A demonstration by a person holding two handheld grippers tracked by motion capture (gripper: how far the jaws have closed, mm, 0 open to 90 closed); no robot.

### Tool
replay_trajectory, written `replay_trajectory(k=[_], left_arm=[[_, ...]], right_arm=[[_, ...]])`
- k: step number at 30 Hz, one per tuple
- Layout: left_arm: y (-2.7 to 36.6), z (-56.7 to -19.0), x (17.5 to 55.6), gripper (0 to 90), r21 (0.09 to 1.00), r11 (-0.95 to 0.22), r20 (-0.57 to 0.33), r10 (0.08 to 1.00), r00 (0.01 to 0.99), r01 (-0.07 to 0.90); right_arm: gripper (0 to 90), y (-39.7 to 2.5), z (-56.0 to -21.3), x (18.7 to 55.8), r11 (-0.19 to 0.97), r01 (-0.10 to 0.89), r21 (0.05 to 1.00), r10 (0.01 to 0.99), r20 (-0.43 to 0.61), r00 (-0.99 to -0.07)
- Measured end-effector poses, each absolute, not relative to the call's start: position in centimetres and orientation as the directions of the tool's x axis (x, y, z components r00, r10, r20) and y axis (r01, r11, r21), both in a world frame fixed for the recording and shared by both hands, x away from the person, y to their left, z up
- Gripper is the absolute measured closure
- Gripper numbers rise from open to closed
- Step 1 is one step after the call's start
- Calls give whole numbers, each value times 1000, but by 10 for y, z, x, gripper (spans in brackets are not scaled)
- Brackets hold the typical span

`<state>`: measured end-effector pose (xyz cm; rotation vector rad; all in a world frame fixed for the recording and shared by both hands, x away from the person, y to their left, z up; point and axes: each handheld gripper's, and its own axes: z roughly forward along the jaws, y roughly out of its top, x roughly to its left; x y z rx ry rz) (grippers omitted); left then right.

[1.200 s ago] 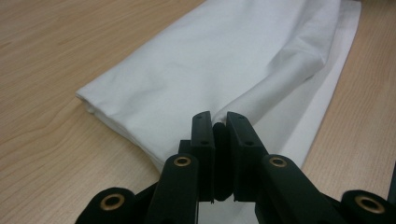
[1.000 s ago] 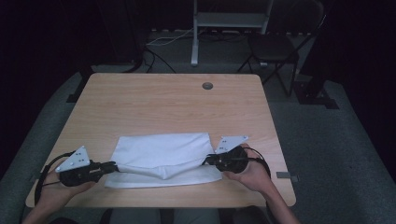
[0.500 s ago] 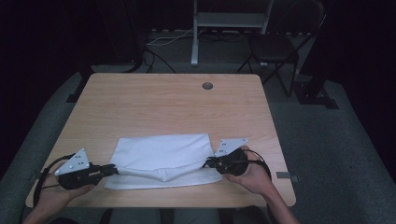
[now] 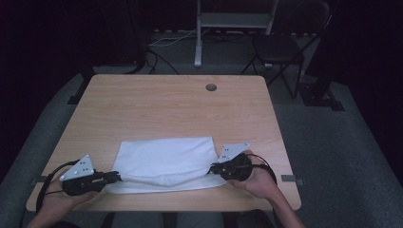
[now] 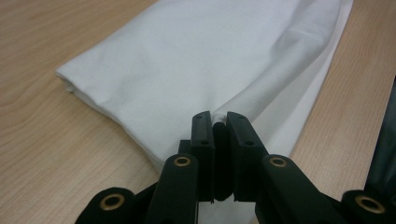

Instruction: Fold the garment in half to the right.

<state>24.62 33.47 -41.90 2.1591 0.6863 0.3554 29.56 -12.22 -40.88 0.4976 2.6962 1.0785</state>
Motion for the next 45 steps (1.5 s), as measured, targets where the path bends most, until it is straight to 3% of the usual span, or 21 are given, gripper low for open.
replay_trajectory(k=[22, 45], left_arm=[[334, -426, 252, 814, 755, -531, -12, 574, 819, 384], [330, -431, 270, 807, 736, -543, -9, 589, 808, 405]], right_arm=[[779, -125, -419, 295, 716, 225, 660, 339, -48, -940], [749, -127, -428, 298, 699, 272, 662, 366, -4, -931]])
